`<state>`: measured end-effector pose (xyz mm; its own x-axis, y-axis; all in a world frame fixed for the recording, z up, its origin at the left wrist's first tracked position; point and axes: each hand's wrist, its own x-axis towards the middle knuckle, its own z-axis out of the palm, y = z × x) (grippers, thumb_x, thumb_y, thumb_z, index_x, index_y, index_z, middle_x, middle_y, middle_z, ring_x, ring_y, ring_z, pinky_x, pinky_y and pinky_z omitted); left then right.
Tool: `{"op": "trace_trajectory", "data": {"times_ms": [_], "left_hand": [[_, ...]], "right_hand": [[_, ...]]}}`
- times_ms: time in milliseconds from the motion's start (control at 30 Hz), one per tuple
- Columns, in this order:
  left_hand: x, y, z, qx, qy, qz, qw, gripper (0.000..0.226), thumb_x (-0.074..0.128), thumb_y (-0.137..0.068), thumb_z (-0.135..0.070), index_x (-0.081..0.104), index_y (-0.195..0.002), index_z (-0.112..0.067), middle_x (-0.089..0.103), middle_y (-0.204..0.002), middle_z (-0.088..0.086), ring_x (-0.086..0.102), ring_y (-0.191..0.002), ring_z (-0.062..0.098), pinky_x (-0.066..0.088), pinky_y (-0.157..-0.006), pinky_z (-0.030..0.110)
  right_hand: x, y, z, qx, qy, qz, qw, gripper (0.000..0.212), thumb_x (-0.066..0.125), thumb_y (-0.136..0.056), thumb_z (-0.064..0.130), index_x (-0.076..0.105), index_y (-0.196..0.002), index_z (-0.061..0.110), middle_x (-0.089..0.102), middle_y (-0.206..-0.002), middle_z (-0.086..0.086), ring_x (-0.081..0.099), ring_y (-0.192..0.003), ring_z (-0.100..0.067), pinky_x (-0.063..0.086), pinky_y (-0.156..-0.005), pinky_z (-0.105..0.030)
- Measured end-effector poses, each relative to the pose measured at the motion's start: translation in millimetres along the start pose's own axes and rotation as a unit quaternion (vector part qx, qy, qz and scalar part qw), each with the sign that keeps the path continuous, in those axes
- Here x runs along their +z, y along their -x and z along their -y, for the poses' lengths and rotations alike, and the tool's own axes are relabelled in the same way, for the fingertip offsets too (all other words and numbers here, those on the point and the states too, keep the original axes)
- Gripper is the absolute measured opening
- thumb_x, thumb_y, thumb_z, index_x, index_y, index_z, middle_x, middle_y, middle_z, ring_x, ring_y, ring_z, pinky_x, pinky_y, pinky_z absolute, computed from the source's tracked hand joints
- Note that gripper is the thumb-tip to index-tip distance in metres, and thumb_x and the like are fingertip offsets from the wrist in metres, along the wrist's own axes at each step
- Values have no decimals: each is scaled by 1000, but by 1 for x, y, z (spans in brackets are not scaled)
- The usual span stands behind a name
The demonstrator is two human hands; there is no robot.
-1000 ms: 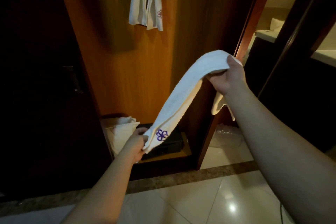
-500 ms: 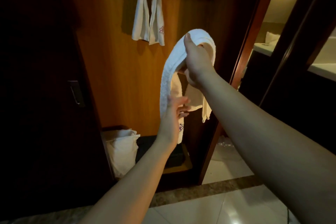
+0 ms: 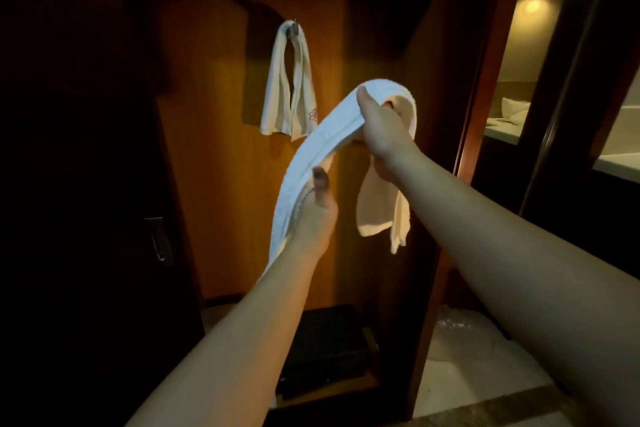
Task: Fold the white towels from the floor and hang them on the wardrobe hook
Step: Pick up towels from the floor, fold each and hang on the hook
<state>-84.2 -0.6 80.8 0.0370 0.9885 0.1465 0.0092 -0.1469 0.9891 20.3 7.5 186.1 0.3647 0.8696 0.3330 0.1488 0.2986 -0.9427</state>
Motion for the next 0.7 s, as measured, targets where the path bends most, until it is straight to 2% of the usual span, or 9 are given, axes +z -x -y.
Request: {"op": "trace_trajectory", "data": {"times_ms": [67,100,167,233,367,500,533,633,700], "left_hand": [[-7,-12,-15,3,156,-37,987,124,23,-53,-103,42,-148,-26,63,-128,-1,56,-119,18,42,-104,37],[-11,-18,-24,12,227,-49,973,101,32,-66,-96,49,-140,-28,66,-123,-5,54,-116,12,36,-101,30],[-20,-33,-35,18,283,-86,955,48,48,-86,-72,62,-111,-34,72,-107,-8,58,-112,10,39,-93,28],[-28,-49,-46,7,258,-110,960,18,54,-95,-52,63,-97,-35,72,-95,-5,63,-101,13,46,-77,27],[-38,-84,-67,15,178,-95,979,21,49,-95,-44,63,-102,-30,74,-86,-1,69,-82,11,50,-55,23],[-47,-130,-91,72,78,-119,987,24,48,-93,-48,62,-104,-31,70,-105,0,61,-96,10,39,-64,25],[-49,-143,-98,93,53,-117,987,24,48,-94,-49,61,-106,-32,72,-105,-2,62,-95,8,37,-68,26],[-54,-184,-118,166,-6,-93,982,14,49,-97,-47,57,-94,-36,74,-78,-18,68,-78,-5,40,-68,24],[-55,-212,-134,184,-13,-80,980,15,51,-97,-49,57,-95,-36,74,-91,-9,69,-90,5,46,-75,26]], "right_hand": [[-9,-9,-5,-9,86,-21,996,76,43,-99,61,44,-146,2,51,-146,-9,53,-126,-22,42,-109,-36],[-14,-14,-7,-13,123,-36,992,74,43,-99,62,48,-145,5,51,-144,-8,52,-121,-21,39,-106,-33],[-24,-19,-12,-23,171,-50,984,61,45,-98,62,61,-133,14,65,-114,-1,59,-93,-13,45,-82,-27],[-29,-26,-12,-33,214,-48,975,52,45,-98,63,67,-113,18,59,-71,7,53,-60,-9,37,-55,-27],[-28,-53,-6,-48,241,-48,968,46,41,-100,60,65,-108,21,55,-68,6,52,-61,-14,31,-53,-29],[-17,-95,-5,-46,205,-54,976,44,41,-102,55,61,-86,19,50,-63,6,47,-55,-8,31,-49,-25],[-14,-111,-5,-48,187,-46,980,42,40,-103,55,60,-93,19,52,-69,6,49,-60,-5,32,-51,-22],[-3,-159,-3,-63,126,-32,989,45,37,-104,55,57,-125,20,57,-91,4,50,-76,-1,33,-58,-16],[4,-192,2,-73,98,-33,992,55,38,-103,58,57,-133,16,60,-98,0,54,-81,-4,37,-62,-18]]}}
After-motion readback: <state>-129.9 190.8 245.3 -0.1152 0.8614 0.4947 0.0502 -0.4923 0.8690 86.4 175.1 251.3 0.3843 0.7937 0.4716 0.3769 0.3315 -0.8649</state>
